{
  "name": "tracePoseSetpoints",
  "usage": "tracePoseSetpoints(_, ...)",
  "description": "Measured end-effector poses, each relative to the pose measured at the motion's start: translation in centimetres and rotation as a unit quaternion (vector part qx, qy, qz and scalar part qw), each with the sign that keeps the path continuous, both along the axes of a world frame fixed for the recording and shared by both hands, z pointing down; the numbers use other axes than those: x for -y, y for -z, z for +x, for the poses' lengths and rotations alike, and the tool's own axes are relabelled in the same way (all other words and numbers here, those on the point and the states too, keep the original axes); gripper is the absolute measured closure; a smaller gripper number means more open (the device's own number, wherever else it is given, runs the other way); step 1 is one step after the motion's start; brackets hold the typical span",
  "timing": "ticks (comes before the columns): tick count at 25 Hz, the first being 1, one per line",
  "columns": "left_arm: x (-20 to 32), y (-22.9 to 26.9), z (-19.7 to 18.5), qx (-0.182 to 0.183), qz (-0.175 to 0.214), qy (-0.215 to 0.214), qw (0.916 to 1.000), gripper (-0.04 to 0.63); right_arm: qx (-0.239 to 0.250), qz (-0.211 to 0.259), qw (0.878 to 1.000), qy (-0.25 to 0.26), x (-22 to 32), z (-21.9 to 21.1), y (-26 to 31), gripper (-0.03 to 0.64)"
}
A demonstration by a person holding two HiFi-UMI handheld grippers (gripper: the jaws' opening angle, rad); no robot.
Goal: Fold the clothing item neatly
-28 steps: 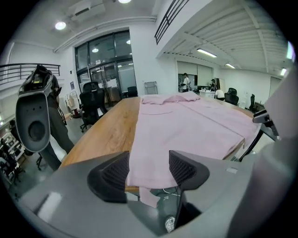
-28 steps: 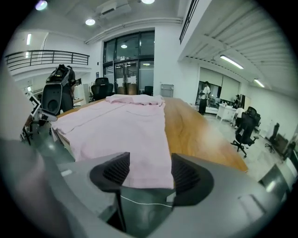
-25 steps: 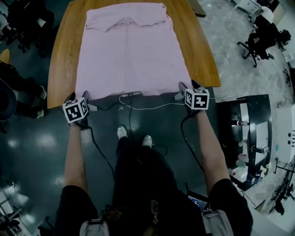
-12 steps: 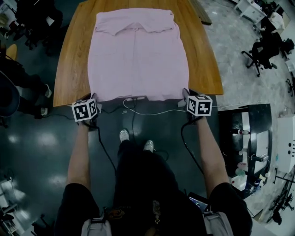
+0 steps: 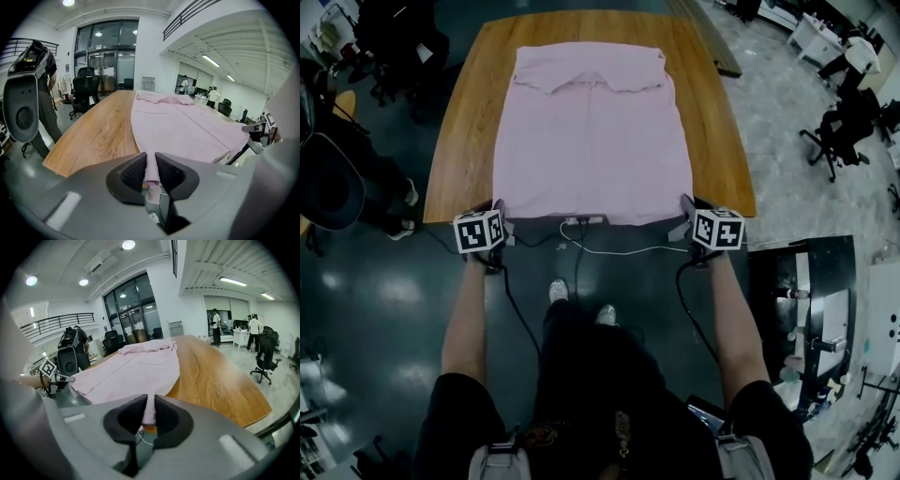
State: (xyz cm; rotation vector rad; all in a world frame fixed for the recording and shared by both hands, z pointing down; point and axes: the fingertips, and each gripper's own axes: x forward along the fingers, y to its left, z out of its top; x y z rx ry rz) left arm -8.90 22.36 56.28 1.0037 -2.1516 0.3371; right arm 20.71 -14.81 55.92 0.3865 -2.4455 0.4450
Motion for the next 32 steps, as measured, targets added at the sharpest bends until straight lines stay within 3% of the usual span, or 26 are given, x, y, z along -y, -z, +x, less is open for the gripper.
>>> tracePoseSetpoints(8,0.6,1.5,-0.6,0.013,-0.018,-0.014,0.9997,0.5,-0.007,0.008,1.0,0.014,1.1,-0.1,0.6,0.568)
tracePoseSetpoints(10,0.9,1.6,-0.7,0.006,-0.018,-0.019,0.9996,0.535,-0.013,0.003,1.0,0.024,1.0,-0.3,0.6,0.578)
tracePoseSetpoints(15,0.3,-0.4,-0.3,-0.023,-0.032,-0.012,0.9992,0.545,-0.032,-0.016,0.999,0.032,0.5,-0.1,-0.9,0.578)
tracePoseSetpoints(20,1.3,1.1,-0.8,-0.032,-0.006,-0.023,0.9992,0.557,-0.002,-0.021,0.999,0.026,1.9,-1.6,1.1,0.58)
tracePoseSetpoints(25,5.5,7.1,-4.3,-0.008,0.039,-0.032,0.9987,0.557,0.035,0.01,0.999,0.033,4.7,-5.6,6.2,0.581)
tracePoseSetpoints(32,12.7,10.5,-12.9,0.012,0.01,-0.068,0.9976,0.558,0.032,0.035,0.999,0.011,10.8,-13.5,10.1,0.581)
